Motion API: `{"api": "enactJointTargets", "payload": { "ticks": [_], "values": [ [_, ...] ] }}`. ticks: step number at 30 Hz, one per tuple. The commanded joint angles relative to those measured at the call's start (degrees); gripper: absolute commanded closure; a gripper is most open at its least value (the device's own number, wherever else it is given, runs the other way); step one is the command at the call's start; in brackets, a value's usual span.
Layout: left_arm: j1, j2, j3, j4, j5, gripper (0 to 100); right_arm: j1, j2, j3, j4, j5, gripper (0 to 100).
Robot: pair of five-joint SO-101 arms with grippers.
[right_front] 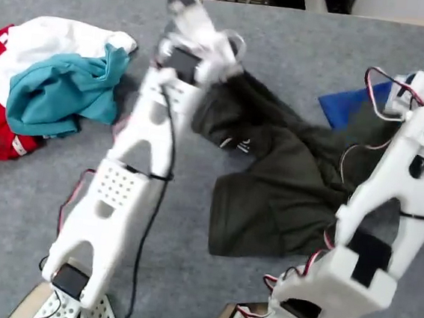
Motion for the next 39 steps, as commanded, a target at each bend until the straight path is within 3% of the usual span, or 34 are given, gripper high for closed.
{"api": "enactJointTargets", "payload": {
  "ticks": [1, 12, 21, 25, 30, 34, 36, 39],
  "values": [
    [-2.24, -11.87, -3.03, 0.53, -4.22, 97, -1.05, -7.96, -8.75, -0.7, -6.07, 98.6],
    [-8.22, -41.67, -2.95, 10.2, -16.53, 97, 3.87, -20.35, -29.58, -5.27, -17.85, 98.6],
    [-12.97, -65.05, -2.42, 17.41, -31.56, 97, 10.29, -27.12, -42.07, -11.87, -18.81, 98.6],
    [-13.85, -73.05, 1.1, 17.49, -34.11, 97, 11.08, -28.88, -43.03, -15.21, -18.81, 98.6],
    [-14.99, -81.32, 18.24, 17.41, -34.55, 97, 10.2, -28.26, -39.52, -16.35, -20.04, 98.6],
    [-15.08, -81.41, 39.25, 14.59, -34.55, 97, 0.26, -26.24, -31.87, -15.74, -21.01, 98.6],
    [-16.48, -80.18, 52.18, 7.47, -34.55, 97, -5.71, -25.19, -25.63, -14.77, -17.93, 98.6],
    [-23.08, -78.24, 71.69, -12.57, -34.2, 97, -12.4, -23.52, -14.02, -14.68, -16.09, 98.6]
  ]
}}
